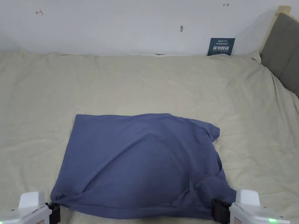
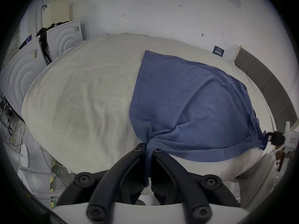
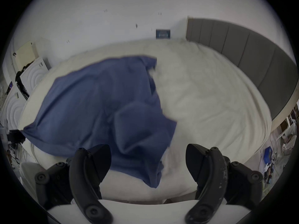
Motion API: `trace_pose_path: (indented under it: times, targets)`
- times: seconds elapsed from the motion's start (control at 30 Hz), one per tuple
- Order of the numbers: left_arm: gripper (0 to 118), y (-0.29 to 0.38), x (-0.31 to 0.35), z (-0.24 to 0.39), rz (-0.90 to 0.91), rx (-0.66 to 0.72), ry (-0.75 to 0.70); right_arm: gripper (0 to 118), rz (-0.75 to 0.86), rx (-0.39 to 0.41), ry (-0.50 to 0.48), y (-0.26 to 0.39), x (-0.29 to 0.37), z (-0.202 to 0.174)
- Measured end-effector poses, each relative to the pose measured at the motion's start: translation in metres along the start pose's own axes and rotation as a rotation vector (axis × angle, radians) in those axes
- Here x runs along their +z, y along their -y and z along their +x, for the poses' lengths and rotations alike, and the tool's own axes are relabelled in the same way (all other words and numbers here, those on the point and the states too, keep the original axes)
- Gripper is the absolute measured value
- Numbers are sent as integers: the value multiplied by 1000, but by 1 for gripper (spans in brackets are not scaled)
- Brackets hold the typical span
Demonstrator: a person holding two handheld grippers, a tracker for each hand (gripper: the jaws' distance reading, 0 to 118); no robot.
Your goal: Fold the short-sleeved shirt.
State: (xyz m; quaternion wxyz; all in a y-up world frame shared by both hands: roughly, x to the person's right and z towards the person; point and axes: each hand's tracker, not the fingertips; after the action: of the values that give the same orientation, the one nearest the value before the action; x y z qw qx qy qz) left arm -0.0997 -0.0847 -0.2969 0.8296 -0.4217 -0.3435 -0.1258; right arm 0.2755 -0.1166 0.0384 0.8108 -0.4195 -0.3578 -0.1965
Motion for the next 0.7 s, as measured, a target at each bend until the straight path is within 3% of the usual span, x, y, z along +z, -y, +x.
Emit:
trace_pose_path:
  times: [0.07, 0.1, 0.17, 0.2, 0.27, 0.53, 0.7]
  targets:
    - [6, 0, -1, 1, -6, -2, 2, 93, -16, 13, -12, 6, -14, 2]
    - [6, 0, -2, 1, -9, -4, 2, 82, -18, 15, -21, 8, -18, 3]
    - [6, -1, -4, 0, -13, -6, -1, 30, -19, 15, -25, 9, -20, 3]
    - [6, -1, -4, 0, -15, -5, -2, 12, -13, 12, -40, 8, -18, 2]
    - [6, -3, -3, -2, -16, 7, -3, 6, 27, 9, -44, 3, -9, 1]
    - [6, -44, 1, -14, 51, 97, 23, 6, 239, 34, -52, -69, 31, -7]
    - [6, -90, -14, -11, 84, 72, 16, 6, 282, 63, -43, -121, 21, -18]
